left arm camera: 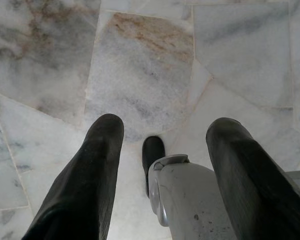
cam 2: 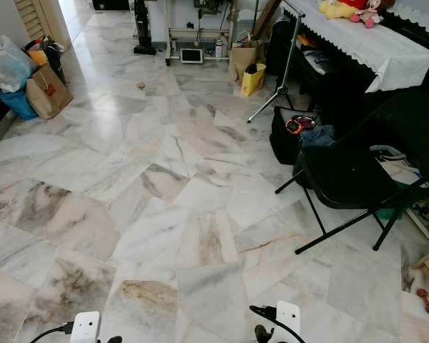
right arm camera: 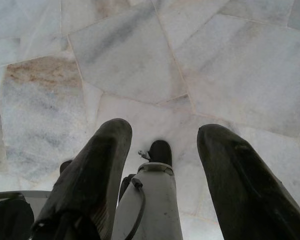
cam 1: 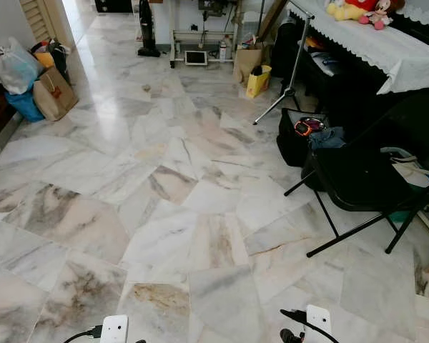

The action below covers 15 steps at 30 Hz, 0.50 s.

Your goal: Hang keys on a hook

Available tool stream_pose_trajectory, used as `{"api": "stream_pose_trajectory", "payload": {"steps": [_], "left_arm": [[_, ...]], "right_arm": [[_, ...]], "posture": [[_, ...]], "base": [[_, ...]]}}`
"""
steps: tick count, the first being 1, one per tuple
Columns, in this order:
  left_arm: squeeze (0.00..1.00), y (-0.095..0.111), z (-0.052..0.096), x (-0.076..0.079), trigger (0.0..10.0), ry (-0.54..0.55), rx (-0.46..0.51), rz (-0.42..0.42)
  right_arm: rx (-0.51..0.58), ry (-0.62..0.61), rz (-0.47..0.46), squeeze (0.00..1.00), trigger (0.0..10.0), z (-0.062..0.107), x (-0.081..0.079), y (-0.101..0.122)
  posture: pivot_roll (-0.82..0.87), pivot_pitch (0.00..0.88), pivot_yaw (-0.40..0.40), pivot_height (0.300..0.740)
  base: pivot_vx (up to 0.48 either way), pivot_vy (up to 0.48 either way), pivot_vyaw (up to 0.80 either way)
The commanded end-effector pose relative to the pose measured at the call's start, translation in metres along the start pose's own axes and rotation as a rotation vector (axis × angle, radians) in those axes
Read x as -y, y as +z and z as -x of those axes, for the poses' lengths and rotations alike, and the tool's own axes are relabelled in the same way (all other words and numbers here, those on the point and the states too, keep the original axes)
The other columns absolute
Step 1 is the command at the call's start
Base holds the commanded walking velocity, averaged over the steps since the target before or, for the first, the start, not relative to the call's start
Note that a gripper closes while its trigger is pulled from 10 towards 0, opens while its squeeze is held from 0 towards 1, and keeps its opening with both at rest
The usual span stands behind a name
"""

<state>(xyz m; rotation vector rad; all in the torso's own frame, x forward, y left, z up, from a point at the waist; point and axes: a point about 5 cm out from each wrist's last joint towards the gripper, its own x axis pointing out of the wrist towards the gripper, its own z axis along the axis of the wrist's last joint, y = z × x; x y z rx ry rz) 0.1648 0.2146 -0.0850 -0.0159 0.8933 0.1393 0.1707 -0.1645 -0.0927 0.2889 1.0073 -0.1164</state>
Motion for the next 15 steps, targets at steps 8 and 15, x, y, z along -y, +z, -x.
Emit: {"api": "stream_pose_trajectory", "payload": {"steps": [8, 15], "left_arm": [[0.0, -0.0035, -0.002, 0.0007, 10.0, -0.037, -0.119, -0.109], [0.0, -0.0041, -0.0017, -0.0001, 10.0, -0.036, -0.121, -0.113]], "right_arm": [[0.069, -0.043, 0.012, 0.0, 10.0, 0.0155, 0.0685, 0.0188], [0.073, -0.051, 0.032, 0.0, 10.0, 0.0153, 0.0683, 0.0194]], "posture": [[0.03, 0.0, -0.039, 0.74], [0.03, 0.0, -0.035, 0.74]], "base": [[0.0, 0.0, 0.0], [0.0, 0.0, 0.0]]}}
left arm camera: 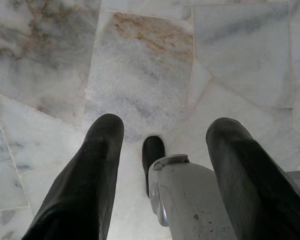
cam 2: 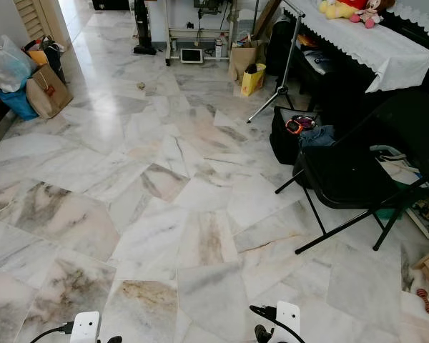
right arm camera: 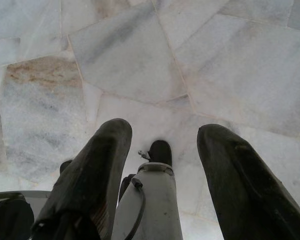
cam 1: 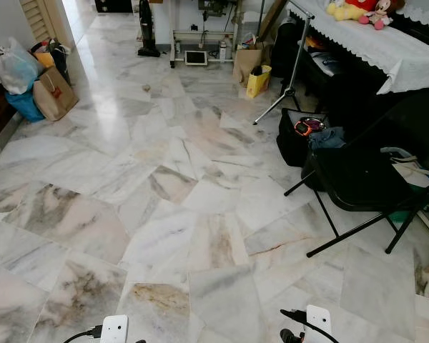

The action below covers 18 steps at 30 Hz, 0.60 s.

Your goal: Hang keys on a hook

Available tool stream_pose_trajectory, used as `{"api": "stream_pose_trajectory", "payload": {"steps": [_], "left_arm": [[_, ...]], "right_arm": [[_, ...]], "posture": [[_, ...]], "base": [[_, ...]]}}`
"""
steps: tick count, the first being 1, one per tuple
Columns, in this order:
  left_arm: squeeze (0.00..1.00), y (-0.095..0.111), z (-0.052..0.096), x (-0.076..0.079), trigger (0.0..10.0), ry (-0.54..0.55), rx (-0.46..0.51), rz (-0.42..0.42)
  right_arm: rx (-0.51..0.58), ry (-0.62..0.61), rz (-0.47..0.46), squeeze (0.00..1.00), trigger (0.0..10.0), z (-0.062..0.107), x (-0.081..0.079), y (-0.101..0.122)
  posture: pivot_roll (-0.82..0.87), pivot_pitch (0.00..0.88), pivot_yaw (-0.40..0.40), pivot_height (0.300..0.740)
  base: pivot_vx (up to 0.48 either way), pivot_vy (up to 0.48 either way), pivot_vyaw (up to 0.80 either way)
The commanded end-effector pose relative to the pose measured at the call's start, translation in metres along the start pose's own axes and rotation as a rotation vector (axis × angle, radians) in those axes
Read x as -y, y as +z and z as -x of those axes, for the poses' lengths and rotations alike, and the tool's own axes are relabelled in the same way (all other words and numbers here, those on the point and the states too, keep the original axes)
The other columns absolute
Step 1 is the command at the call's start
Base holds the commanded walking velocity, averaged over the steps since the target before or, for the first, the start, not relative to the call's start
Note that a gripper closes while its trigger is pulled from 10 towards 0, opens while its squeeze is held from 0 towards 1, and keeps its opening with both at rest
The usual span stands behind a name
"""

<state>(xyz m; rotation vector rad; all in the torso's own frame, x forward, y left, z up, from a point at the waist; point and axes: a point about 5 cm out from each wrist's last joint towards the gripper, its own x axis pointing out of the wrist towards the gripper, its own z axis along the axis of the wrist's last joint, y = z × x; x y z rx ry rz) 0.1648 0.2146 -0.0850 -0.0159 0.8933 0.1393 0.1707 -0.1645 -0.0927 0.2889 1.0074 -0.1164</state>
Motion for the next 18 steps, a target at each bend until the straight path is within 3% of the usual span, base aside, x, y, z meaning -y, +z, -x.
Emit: {"api": "stream_pose_trajectory", "payload": {"steps": [1, 18], "left_arm": [[0.0, -0.0041, -0.0017, -0.0001, 10.0, -0.036, -0.121, -0.113], [0.0, -0.0011, -0.0024, -0.0021, 10.0, -0.025, -0.115, -0.119]], "right_arm": [[0.073, -0.051, 0.032, 0.0, 10.0, 0.0153, 0.0683, 0.0194], [0.092, -0.052, 0.007, 0.0, 10.0, 0.0155, 0.0683, 0.0201]], "posture": [[0.03, 0.0, -0.035, 0.74], [0.04, 0.0, -0.037, 0.74]], "base": [[0.0, 0.0, 0.0], [0.0, 0.0, 0.0]]}}
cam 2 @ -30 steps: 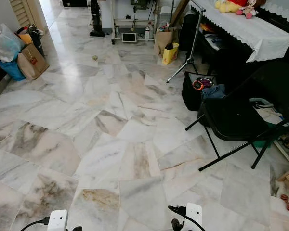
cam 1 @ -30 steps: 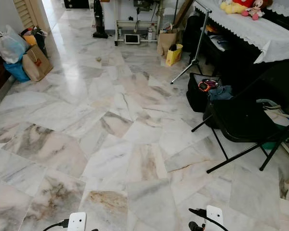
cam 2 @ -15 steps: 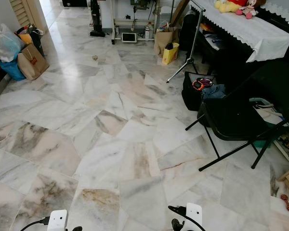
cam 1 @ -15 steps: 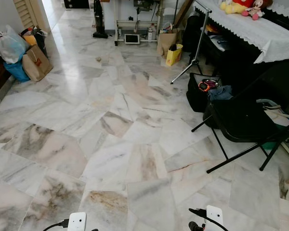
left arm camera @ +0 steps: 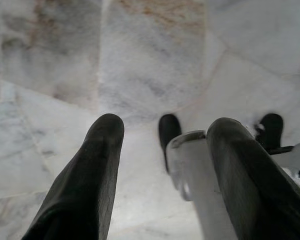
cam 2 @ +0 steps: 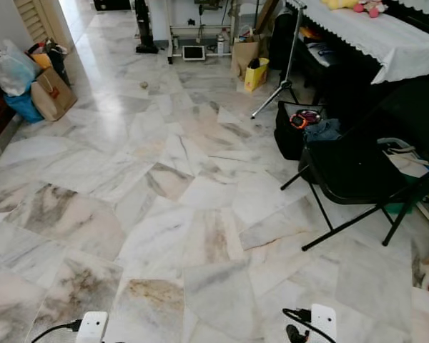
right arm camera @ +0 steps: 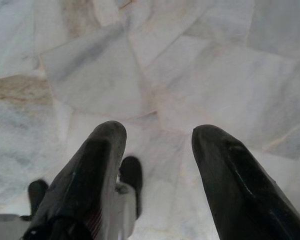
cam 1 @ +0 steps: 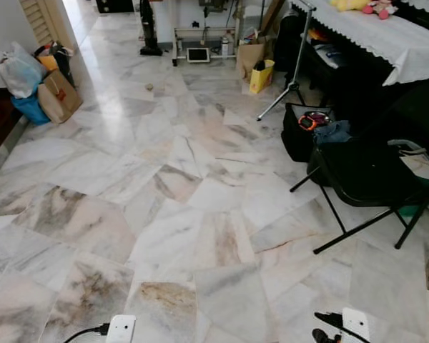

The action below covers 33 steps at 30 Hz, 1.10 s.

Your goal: Hang keys on a hook

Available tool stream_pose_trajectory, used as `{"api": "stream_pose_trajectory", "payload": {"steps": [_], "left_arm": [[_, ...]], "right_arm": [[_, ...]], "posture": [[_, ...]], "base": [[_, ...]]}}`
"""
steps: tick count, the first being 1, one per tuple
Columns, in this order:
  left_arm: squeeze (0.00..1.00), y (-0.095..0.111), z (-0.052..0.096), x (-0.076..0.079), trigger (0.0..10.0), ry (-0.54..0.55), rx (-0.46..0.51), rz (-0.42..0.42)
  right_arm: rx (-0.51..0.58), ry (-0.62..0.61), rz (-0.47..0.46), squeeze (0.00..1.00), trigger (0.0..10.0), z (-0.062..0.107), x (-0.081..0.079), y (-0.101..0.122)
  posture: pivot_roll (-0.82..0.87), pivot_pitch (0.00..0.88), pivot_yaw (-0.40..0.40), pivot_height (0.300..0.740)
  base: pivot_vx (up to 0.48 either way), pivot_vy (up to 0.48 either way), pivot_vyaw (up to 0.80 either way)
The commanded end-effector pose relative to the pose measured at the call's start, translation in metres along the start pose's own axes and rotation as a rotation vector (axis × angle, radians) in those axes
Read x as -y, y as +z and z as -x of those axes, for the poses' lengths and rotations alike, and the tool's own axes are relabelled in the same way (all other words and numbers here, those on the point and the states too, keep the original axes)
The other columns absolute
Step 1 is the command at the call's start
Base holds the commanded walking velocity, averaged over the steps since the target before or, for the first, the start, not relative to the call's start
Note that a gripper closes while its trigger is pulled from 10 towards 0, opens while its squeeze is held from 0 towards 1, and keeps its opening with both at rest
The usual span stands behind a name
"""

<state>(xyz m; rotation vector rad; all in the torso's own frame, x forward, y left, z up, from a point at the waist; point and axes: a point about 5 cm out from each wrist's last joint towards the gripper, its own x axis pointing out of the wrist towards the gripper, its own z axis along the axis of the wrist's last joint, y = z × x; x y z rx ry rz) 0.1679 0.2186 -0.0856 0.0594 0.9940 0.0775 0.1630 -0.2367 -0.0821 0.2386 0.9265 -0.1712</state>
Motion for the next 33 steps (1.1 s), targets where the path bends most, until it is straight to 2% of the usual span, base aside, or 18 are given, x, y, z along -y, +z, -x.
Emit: {"api": "stream_pose_trajectory", "payload": {"steps": [1, 8, 10, 20, 25, 28, 31, 33], "left_arm": [[0.0, -0.003, 0.0, 0.002, 10.0, -0.003, -0.018, -0.025], [0.0, 0.001, 0.001, -0.01, 10.0, 0.084, -0.004, -0.045], [0.0, 0.006, 0.002, -0.023, 10.0, 0.149, 0.014, -0.049], [0.0, 0.016, 0.003, -0.037, 10.0, 0.201, 0.063, -0.037], [0.0, 0.027, 0.002, -0.032, 10.0, 0.162, 0.136, 0.027], [0.0, 0.047, 0.002, -0.027, 10.0, 0.14, 0.254, 0.115], [0.0, 0.063, 0.003, -0.018, 10.0, 0.093, 0.357, 0.091], [0.0, 0.067, 0.004, -0.016, 10.0, 0.081, 0.38, 0.084]], "right_arm": [[0.002, 0.005, -0.008, 0.0, 10.0, 0.0, -0.001, 0.0], [-0.004, 0.008, 0.008, 0.0, 10.0, -0.001, -0.002, 0.0], [-0.012, 0.029, 0.011, 0.0, 10.0, -0.001, -0.005, 0.0], [-0.021, 0.018, 0.065, 0.0, 10.0, -0.002, -0.009, -0.001], [-0.004, 0.034, 0.053, 0.0, 10.0, -0.003, -0.013, 0.0], [0.042, 0.041, 0.076, 0.0, 10.0, -0.003, -0.014, 0.004], [0.141, 0.057, 0.038, 0.0, 10.0, -0.002, -0.015, 0.011], [0.161, 0.061, 0.04, 0.0, 10.0, -0.001, -0.015, 0.013]], "posture": [[0.05, 0.0, -0.037, 0.74], [0.06, 0.0, -0.032, 0.74], [0.08, 0.0, -0.026, 0.74], [0.11, 0.0, -0.014, 0.74], [0.11, 0.0, -0.006, 0.74], [0.11, 0.0, -0.005, 0.74], [0.11, 0.0, -0.006, 0.74], [0.1, 0.0, -0.008, 0.74]], "base": [[0.0, 0.0, 0.0], [0.0, 0.0, 0.0], [0.0, 0.0, 0.0], [0.0, 0.0, 0.0], [0.0, 0.0, 0.0], [0.0, 0.0, 0.0], [0.0, 0.0, 0.0], [0.0, 0.0, 0.0]]}}
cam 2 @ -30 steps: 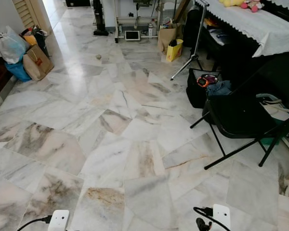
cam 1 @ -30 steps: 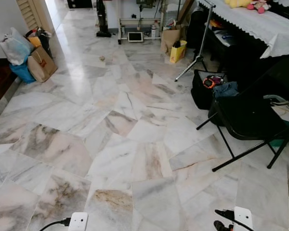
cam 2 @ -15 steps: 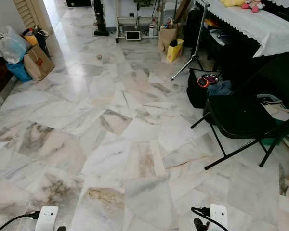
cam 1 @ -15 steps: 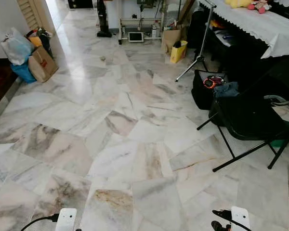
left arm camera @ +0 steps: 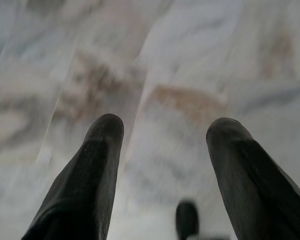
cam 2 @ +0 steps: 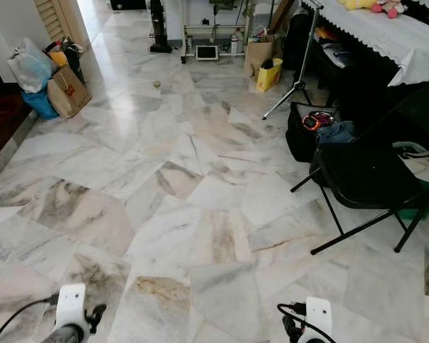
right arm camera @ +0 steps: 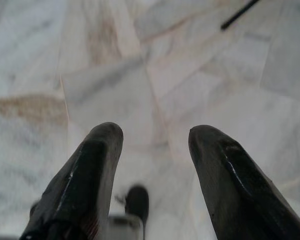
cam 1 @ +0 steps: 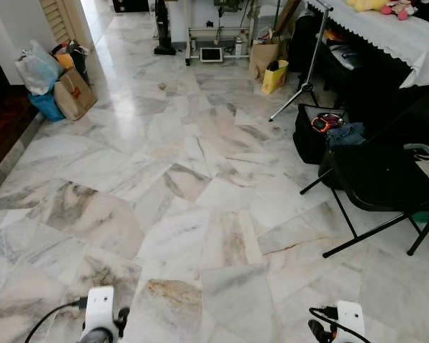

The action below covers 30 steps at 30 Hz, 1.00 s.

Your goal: Hang keys on a hook

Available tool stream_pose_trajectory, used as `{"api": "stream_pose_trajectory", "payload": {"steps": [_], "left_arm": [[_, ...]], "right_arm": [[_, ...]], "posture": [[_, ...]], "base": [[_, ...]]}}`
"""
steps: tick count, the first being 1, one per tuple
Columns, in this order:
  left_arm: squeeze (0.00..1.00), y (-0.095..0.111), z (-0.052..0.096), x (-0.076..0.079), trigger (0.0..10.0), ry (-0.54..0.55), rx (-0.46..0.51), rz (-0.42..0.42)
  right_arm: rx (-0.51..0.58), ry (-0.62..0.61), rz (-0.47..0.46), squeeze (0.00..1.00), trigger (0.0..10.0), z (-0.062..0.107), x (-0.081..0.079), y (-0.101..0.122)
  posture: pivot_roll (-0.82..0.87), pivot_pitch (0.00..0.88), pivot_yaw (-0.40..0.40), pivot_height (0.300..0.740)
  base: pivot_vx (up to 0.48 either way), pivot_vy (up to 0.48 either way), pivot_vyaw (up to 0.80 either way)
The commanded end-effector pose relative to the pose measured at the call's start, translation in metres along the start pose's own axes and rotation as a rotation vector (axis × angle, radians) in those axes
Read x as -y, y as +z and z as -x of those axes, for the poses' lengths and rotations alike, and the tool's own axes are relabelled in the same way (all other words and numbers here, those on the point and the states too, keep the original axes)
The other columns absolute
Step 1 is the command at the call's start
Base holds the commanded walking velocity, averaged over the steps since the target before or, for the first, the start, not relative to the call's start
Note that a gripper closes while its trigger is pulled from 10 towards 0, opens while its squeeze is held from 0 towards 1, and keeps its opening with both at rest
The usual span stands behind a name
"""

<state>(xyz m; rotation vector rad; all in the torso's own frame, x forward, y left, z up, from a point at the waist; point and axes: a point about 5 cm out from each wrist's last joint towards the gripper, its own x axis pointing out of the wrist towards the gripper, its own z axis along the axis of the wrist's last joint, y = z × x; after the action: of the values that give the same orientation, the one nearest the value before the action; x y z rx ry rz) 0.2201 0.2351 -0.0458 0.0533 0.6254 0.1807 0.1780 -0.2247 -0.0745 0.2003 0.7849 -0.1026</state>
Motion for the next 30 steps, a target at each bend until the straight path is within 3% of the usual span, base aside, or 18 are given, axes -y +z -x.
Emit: {"api": "stream_pose_trajectory", "payload": {"steps": [1, 5, 8, 9, 15, 17, 24, 30], "left_arm": [[0.0, 0.006, 0.0, 0.007, 10.0, -0.029, 0.05, 0.012], [0.0, 0.014, 0.0, 0.013, 10.0, -0.049, 0.124, 0.028], [0.0, 0.027, 0.001, 0.015, 10.0, -0.048, 0.222, 0.053], [0.0, 0.037, 0.002, 0.013, 10.0, -0.035, 0.286, 0.054], [0.0, 0.064, 0.01, 0.004, 10.0, -0.006, 0.467, 0.063], [0.0, 0.07, 0.016, 0.006, 10.0, -0.024, 0.522, 0.031], [0.0, 0.074, 0.034, 0.012, 10.0, -0.058, 0.595, -0.003], [0.0, 0.076, 0.044, 0.011, 10.0, -0.06, 0.611, -0.009]], "right_arm": [[0.055, 0.002, -0.007, 0.0, 10.0, 0.001, 0.001, 0.003], [0.116, -0.02, -0.004, 0.0, 10.0, 0.003, 0.004, 0.008], [0.177, -0.043, -0.061, 0.0, 10.0, 0.004, 0.006, 0.012], [0.209, -0.037, -0.072, 0.0, 10.0, 0.005, 0.007, 0.014], [0.251, -0.054, -0.062, 0.0, 10.0, 0.007, 0.009, 0.018], [0.261, -0.07, -0.069, 0.0, 10.0, 0.007, 0.011, 0.018], [0.327, -0.113, -0.172, 0.0, 10.0, 0.01, 0.013, 0.019], [0.345, -0.145, -0.146, 0.0, 10.0, 0.011, 0.015, 0.021]], "posture": [[0.1, 0.0, -0.012, 0.74], [0.09, 0.0, -0.019, 0.74], [0.09, 0.0, -0.024, 0.74], [0.09, 0.0, -0.028, 0.74], [0.09, 0.0, -0.039, 0.74], [0.09, 0.0, -0.04, 0.74], [0.09, 0.0, -0.039, 0.74], [0.08, 0.0, -0.037, 0.74]], "base": [[0.0, 0.0, 0.0], [0.0, 0.0, 0.0], [0.0, 0.0, 0.0], [0.0, 0.0, 0.0], [0.0, 0.0, 0.0], [0.0, 0.0, 0.0], [0.0, 0.0, 0.0], [0.0, 0.0, 0.0]]}}
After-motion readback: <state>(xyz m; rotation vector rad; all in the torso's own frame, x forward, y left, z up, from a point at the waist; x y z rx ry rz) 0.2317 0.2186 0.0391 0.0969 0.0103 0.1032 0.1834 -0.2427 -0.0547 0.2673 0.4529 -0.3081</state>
